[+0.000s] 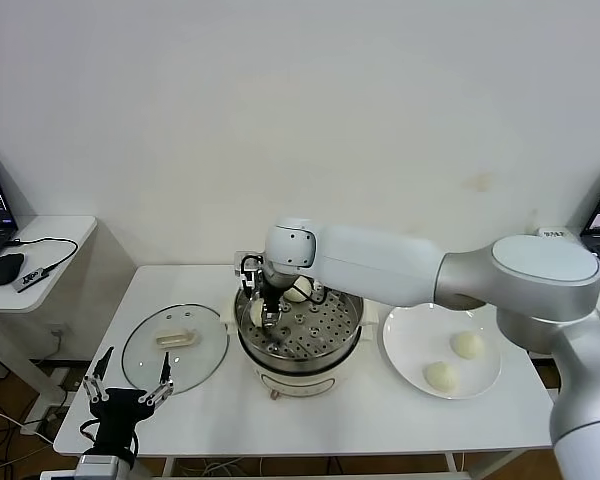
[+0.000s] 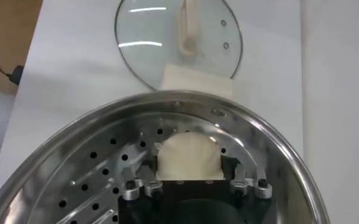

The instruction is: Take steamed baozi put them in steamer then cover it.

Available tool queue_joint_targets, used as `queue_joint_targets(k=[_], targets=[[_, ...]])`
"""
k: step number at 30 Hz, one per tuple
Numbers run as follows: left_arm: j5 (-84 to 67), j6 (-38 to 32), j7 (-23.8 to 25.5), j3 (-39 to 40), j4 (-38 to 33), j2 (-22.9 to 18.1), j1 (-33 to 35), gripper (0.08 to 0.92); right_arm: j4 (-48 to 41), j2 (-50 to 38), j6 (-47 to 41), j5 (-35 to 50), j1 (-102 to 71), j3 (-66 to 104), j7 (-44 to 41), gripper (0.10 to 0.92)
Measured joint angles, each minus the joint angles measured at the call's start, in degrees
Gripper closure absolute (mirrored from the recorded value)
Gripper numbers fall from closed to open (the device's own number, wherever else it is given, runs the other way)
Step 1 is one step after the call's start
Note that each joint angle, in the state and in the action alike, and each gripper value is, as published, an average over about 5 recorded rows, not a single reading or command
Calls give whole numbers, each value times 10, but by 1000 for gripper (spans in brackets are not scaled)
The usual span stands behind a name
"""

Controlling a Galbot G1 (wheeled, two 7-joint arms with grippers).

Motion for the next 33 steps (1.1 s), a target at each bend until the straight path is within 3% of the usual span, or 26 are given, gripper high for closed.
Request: queue_joint_targets(k=[13, 24, 33], targets=[[1, 0, 0, 7, -3, 3, -2, 177, 77, -97, 52, -36, 101, -28, -87, 203], [8, 1, 1, 18, -4, 5, 2, 177, 183, -283, 115, -102, 143, -37, -154, 203], [12, -1, 1, 19, 5, 10, 3, 177, 222, -439, 169, -193, 49, 38, -180, 203]])
